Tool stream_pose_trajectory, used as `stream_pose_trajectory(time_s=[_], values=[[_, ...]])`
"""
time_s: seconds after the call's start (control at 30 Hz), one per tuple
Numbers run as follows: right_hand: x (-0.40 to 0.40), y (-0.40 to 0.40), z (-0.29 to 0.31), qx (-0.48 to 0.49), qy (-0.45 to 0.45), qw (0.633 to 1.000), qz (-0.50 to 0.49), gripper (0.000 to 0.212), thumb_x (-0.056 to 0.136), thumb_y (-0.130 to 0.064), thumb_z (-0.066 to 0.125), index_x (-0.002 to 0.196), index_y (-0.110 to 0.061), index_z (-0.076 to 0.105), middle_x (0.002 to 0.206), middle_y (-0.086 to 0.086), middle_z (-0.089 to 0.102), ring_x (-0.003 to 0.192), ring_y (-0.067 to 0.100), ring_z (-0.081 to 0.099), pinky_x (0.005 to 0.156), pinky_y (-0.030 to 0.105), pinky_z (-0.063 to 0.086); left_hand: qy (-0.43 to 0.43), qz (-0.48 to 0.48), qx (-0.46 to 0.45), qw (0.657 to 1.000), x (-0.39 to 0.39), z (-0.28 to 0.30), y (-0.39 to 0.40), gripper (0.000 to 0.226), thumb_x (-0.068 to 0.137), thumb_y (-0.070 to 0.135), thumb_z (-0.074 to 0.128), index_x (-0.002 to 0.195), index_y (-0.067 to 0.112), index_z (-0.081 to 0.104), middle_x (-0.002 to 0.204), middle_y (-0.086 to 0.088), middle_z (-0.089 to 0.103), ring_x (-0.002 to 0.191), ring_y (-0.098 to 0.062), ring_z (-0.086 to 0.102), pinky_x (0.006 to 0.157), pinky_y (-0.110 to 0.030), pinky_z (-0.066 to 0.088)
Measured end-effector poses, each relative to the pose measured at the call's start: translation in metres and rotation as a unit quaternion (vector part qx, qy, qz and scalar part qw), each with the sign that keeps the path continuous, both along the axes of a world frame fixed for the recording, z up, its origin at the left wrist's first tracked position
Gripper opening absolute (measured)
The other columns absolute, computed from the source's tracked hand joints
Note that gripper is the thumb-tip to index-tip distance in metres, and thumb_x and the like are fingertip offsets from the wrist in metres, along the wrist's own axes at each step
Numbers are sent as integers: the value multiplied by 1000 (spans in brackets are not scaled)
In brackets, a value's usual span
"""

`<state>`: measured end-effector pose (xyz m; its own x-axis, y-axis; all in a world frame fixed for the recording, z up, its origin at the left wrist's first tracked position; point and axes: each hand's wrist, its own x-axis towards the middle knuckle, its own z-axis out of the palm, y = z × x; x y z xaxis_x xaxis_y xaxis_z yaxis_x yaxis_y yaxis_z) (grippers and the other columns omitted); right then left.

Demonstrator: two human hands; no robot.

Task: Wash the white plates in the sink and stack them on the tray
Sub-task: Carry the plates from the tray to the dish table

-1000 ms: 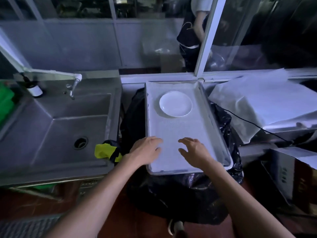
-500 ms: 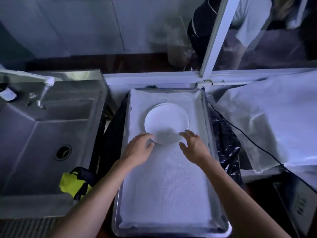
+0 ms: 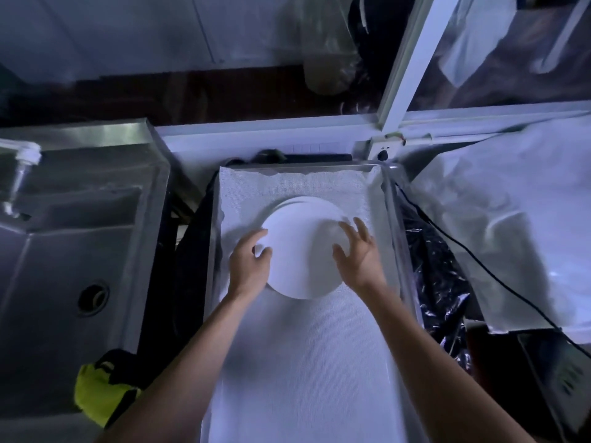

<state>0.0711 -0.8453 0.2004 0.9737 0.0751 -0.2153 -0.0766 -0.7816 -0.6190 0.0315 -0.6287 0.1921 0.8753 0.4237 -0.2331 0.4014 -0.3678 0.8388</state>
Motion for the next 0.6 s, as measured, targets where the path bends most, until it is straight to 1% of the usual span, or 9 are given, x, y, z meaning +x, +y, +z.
stream_pose_trajectory(time_s=[0.03,0.13,0.2,0.27,0.37,0.4,0.5,0.53,0.6], values=[[2,3,-3,10,-8,1000,-13,56,96,-21,56,149,-18,41,162,11,23,140,37,32,111,45,34,-3,4,-5,1000,2,-3,0,38,91,7,61,125,23,68,127,8,65,99,-10,61,98,-27,47],[3,10,-12,49,-37,997,-52,53,93,-16,61,144,-14,48,156,16,34,133,40,38,109,42,33,-13,11,-13,1000,6,-12,-3,38,92,6,59,125,22,68,132,12,63,101,18,55,87,-2,39],[1,15,-17,82,-58,992,-78,52,89,-11,64,140,-10,52,150,17,43,129,41,42,109,41,34,-25,18,-20,999,7,-16,-9,39,91,3,59,125,19,68,133,10,62,98,26,51,82,3,35],[0,20,-21,110,-65,986,-103,53,86,-9,66,138,-10,54,148,15,47,129,40,43,110,41,35,-40,22,-27,999,7,-19,-16,39,90,1,59,123,20,69,133,8,60,98,25,50,81,2,36],[-1,23,-22,135,-54,980,-136,57,84,-10,66,139,-15,54,150,12,46,132,37,42,112,40,34,-55,32,-42,997,8,-20,-20,42,88,-3,59,121,20,69,134,8,58,96,20,53,79,-2,39],[-2,23,-22,138,-53,979,-141,57,84,-10,66,139,-15,55,150,11,45,132,36,42,113,39,34,-61,35,-49,996,7,-19,-20,44,86,-6,58,121,19,69,133,8,58,96,19,54,81,-4,41],[-11,23,-20,151,-42,976,-150,56,85,-9,65,140,-15,55,151,10,45,135,33,41,115,39,32,-83,38,-59,994,-2,-18,-18,48,83,-13,58,121,15,70,132,6,60,118,6,54,97,-12,42],[-15,23,-19,155,-41,975,-154,56,85,-8,65,139,-15,56,151,10,45,136,32,41,116,38,32,-90,38,-59,993,-6,-18,-18,47,83,-13,59,120,14,70,132,5,60,122,1,53,97,-9,40],[-26,22,-16,164,-49,971,-167,54,85,-6,64,138,-15,58,151,9,45,138,28,41,117,34,30,-102,36,-62,992,-14,-17,-20,45,84,-11,61,120,15,71,131,3,60,122,1,53,94,-5,37]])
